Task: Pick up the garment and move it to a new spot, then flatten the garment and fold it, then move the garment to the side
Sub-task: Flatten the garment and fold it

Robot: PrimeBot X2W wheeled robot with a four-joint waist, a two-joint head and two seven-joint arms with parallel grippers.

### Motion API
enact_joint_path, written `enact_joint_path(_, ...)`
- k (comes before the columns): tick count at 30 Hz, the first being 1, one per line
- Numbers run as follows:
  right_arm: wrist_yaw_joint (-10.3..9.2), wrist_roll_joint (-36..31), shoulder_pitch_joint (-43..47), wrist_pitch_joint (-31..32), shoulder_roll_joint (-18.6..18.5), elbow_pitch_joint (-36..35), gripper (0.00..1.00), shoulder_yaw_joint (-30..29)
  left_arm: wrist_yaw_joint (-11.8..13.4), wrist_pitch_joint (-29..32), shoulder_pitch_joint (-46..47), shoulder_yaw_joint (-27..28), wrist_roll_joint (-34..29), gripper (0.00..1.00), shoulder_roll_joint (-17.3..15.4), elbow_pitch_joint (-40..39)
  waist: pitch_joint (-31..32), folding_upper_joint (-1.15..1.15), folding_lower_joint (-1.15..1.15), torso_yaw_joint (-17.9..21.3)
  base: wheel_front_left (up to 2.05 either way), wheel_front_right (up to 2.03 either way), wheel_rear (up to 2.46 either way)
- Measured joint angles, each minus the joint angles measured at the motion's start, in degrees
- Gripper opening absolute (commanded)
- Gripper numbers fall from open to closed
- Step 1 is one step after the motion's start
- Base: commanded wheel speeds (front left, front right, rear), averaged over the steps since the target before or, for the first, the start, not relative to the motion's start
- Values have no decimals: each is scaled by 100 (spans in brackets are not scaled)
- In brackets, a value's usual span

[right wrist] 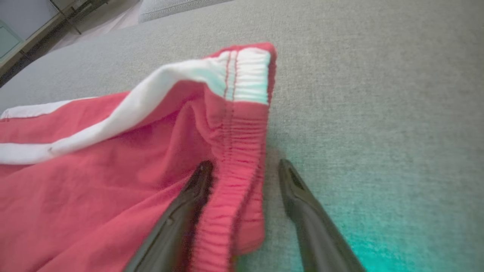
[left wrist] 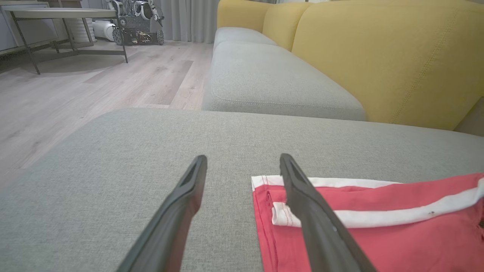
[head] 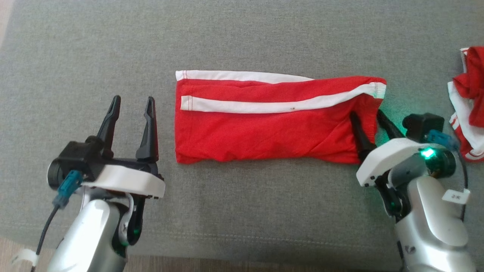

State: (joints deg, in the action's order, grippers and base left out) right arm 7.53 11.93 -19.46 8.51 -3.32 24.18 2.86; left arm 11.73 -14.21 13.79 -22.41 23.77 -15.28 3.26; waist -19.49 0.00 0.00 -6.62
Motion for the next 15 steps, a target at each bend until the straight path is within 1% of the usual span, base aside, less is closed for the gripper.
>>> enact_joint_path(1, 0, 98, -27, 33, -5, 18, 38, 45, -15, 0, 9, 0, 0, 100, 3, 7, 2, 0, 0, 4, 0, 0, 0)
enact_joint_path(2, 0, 166, -49, 71, -10, 41, 0, 80, -16, 0, 21, 1, 0, 100, 4, 11, 4, 0, 0, 12, 0, 0, 0)
enact_joint_path(5, 0, 348, -69, 141, -9, 71, 0, 188, -19, -1, 48, 11, -14, 100, 7, 18, 23, 0, 0, 41, 0, 0, 0)
enact_joint_path(11, 0, 372, -27, 160, -2, 2, 0, 207, -13, -8, 41, 36, -44, 100, 5, 21, 102, 0, 0, 117, 0, 0, 0)
enact_joint_path(15, 0, 359, 295, 241, 0, -255, 0, 110, 13, -8, 34, 55, -44, 100, 4, 4, 191, 0, 0, 196, 0, 0, 0)
